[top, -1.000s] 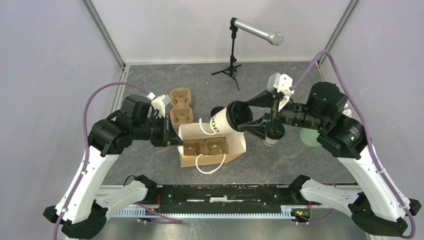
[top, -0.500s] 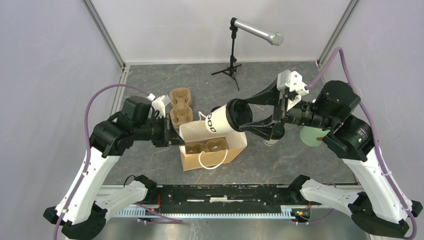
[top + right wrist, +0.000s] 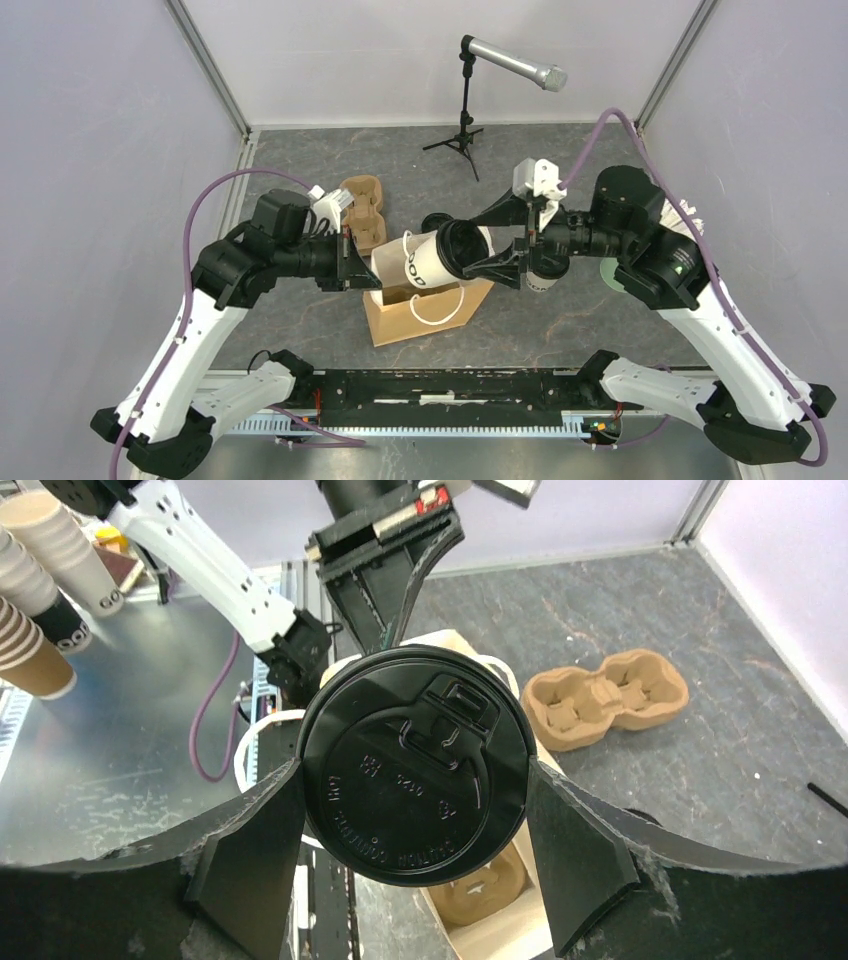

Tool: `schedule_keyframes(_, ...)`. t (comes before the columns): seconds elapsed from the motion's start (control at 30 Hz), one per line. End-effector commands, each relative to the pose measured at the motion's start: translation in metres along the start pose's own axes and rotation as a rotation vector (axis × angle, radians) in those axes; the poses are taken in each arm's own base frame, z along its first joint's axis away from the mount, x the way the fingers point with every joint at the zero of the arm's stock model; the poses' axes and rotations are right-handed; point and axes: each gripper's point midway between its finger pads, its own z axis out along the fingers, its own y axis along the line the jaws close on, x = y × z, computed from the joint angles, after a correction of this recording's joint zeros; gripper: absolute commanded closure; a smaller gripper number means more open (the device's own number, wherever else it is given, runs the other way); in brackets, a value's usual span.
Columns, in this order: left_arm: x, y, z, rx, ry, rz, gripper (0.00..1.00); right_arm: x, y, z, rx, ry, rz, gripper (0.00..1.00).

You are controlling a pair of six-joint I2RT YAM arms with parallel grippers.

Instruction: Pack the takeout coffee

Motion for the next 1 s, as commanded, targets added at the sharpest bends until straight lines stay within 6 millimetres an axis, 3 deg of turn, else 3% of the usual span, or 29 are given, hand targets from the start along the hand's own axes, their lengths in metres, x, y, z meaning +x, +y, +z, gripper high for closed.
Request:
schedule_keyframes(0.0, -0.013, -0.018, 0.006, 0.109, -0.018, 0.081, 0.95, 0.021, -0.001, 0.006, 0.010, 0.068, -0.047, 0.31)
schedule_keyframes(0.23, -0.022, -0.017, 0.018, 0.105, 0.002, 0.076, 0.95, 0.022, 0.005, 0.014, 0.027, 0.109, -0.089, 0.31)
schedule_keyframes(0.43, -0.025, -0.015, 0.025, 0.100, 0.023, 0.075, 0.95, -0.013, 0.010, 0.013, 0.030, 0.042, -0.103, 0.31)
schedule_keyframes(0.77, -0.031, -0.022, 0.026, 0.150, 0.020, 0.183, 0.92, 0.055, -0.023, 0.017, 0.165, 0.216, -0.231, 0.31)
schedule_keyframes(0.97, -0.039, -0.019, 0.026, 0.117, -0.016, 0.191, 0.83, 0.074, -0.023, 0.024, 0.149, 0.307, -0.285, 0.32)
